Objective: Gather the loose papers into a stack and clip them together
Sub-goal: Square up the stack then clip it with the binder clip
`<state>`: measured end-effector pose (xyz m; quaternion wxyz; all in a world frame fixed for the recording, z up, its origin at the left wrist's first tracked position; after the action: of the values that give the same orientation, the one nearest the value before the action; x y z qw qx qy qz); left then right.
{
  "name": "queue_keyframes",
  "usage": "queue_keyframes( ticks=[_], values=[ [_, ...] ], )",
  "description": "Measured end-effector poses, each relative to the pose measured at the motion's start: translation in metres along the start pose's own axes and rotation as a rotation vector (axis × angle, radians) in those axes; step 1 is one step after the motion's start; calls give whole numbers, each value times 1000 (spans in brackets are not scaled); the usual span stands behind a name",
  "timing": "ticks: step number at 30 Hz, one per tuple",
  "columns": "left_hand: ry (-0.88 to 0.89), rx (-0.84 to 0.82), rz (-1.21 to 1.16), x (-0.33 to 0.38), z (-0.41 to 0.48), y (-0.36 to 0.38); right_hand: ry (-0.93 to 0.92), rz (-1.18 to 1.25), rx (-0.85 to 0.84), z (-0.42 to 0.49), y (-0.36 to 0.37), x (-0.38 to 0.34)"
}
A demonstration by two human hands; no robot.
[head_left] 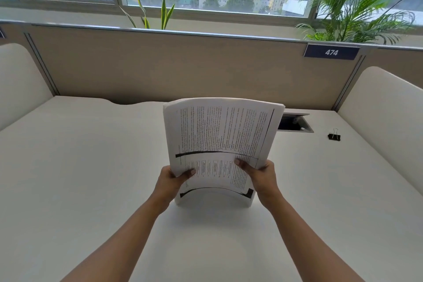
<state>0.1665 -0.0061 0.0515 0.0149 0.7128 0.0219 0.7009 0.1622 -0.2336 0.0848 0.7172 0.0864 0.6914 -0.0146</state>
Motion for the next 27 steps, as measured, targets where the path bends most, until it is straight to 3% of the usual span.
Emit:
queue_keyframes(
  ticks=[4,11,19,27],
  values=[
    [-17,49,31,-4,1,-11,46,46,9,1,-4,6],
    [-20,189,-81,-14,-4,-46,162,388,45,6,-21,26],
    [-157,302,-497,-36,-9,-19,354,575,251,-12,-21,68],
    [-238,238,-365,-53,-19,20,563,649,394,-33,-20,111]
  ],
)
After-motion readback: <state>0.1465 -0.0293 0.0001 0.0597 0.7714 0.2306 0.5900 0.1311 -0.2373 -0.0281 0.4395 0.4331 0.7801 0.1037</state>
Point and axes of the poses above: each hand's wrist, its own z-axis towards the middle knuckle, its own y-axis out of the palm, x = y × z, the point moved 9 cm from there along z, towards the middle knuckle, and after that the axes turned 1 degree about y, right-handed, at the moved point
